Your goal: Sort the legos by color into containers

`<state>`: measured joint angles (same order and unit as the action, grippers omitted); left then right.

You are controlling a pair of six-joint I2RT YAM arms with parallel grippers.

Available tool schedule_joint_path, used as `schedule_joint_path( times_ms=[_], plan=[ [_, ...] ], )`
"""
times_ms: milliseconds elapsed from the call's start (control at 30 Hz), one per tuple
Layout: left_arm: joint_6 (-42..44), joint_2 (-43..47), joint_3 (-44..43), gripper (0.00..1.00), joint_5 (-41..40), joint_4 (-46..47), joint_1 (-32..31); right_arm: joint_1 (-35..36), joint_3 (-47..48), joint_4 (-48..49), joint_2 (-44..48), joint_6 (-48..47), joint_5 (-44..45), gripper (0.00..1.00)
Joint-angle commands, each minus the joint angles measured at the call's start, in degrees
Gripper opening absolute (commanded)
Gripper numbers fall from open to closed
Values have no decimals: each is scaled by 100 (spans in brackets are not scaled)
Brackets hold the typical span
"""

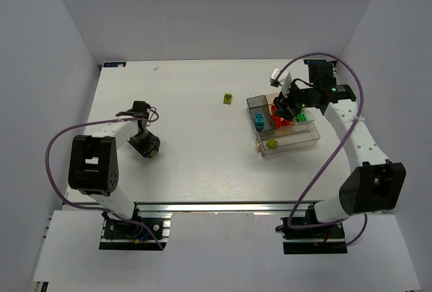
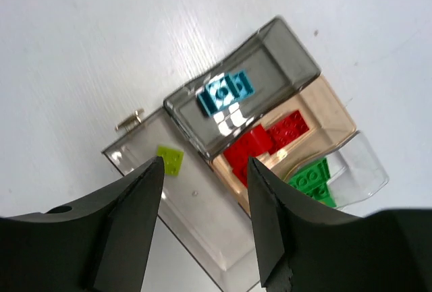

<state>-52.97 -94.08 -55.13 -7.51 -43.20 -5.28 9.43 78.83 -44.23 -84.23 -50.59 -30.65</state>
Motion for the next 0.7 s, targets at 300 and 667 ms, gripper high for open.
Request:
schedule_joint_path(
  times_ms=[300,667],
  plan=[
    [1702,103,-278,0,3885,3035,-675,-416,-1878,3515,1724,3369,6,29],
    [2658,-1717,-2761,0,5102,3750,-3038,-828,-1379,3403,1269,4829,420,0]
  ],
)
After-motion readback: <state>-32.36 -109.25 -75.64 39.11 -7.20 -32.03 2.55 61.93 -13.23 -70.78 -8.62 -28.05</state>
